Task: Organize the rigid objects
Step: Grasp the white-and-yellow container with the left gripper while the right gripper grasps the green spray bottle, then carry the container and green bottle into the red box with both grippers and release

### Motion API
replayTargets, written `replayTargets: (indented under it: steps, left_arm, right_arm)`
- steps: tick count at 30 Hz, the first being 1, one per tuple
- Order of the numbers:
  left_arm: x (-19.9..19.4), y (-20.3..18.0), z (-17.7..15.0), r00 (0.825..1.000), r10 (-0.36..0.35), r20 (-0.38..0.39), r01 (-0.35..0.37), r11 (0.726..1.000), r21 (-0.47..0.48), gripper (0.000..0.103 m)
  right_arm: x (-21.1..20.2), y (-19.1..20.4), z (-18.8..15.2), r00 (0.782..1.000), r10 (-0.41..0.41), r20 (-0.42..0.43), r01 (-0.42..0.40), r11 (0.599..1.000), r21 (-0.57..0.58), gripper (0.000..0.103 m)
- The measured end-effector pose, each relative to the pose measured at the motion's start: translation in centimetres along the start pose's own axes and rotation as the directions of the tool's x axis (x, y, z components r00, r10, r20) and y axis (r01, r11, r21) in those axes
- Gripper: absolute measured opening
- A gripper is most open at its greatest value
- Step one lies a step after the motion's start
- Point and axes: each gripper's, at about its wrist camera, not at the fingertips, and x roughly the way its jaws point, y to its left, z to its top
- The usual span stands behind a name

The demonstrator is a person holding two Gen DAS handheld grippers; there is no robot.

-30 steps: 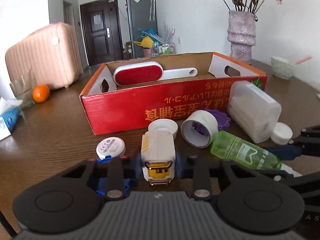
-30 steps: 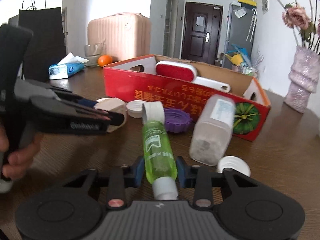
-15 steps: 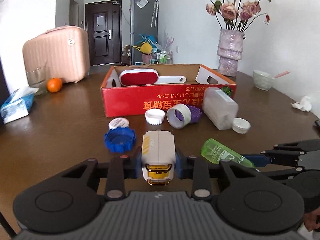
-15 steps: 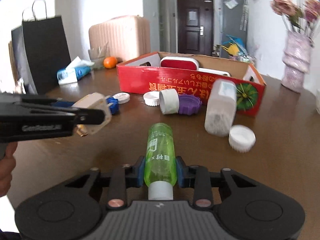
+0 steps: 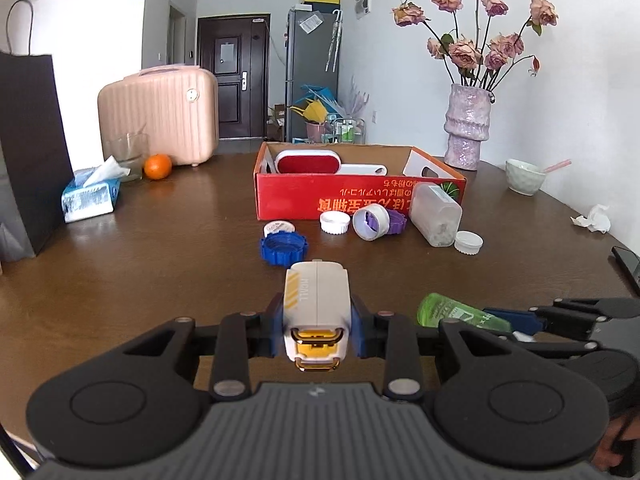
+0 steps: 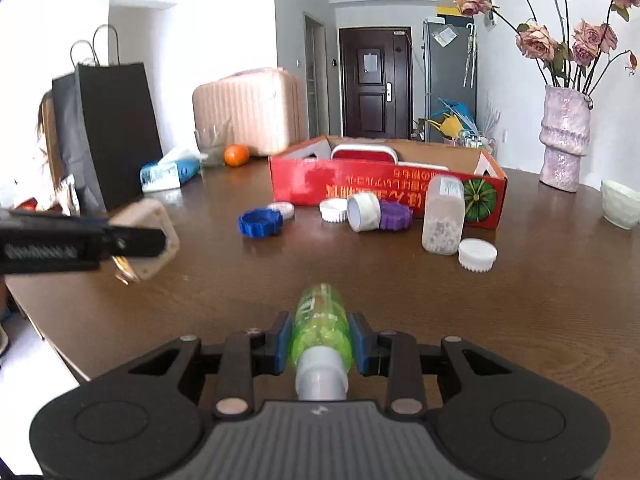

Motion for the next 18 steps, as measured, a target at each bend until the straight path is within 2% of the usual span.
replayTargets:
  steps: [4,7,10,13,14,18]
  left_arm:
    - [0.1,-0.1,-0.9,1.0,0.0,-0.022,0.0,1.0,0.003,0.032]
    - [0.5,0.1,-1.2,0.999,0.003,-0.039,-0.003,1.0,-0.002,0.032]
    - [1.0,0.3,-1.5,0.999,0.0,-0.052,0.0,1.0,-0.003,0.032]
    - [1.6,0.3,-1.6,0.998,-0.004,-0.058,0.004,1.0,0.002,0.032]
    - [1.7,0.4,-1.6,0.998,-0.005,-0.06,0.005,1.0,0.002,0.032]
    - [2.7,0.8,-1.4,0.998,-0.005,-0.066,0.005,1.0,-0.005,0.032]
  right_arm:
    - [1.0,0.4,-1.3,0.999,-0.037,0.003,0.037,0.999,-0.009,0.031]
    - [1.5,0.1,-1.6,1.0,-0.018,0.011,0.018,0.999,0.027,0.036]
    - [2.5,0.1,-1.4,1.0,-0.017,0.013,0.016,1.0,0.026,0.045]
    - [3.4,0.2,-1.1,0.999,-0.037,0.02,0.037,0.999,0.025,0.043]
    - [3.6,0.3,-1.2,0.999,-0.034,0.027,0.034,0.999,0.017,0.03]
    - [4.0,0.6,-1.2,0.998,-0.055,0.043,0.055,0.998,0.012,0.03]
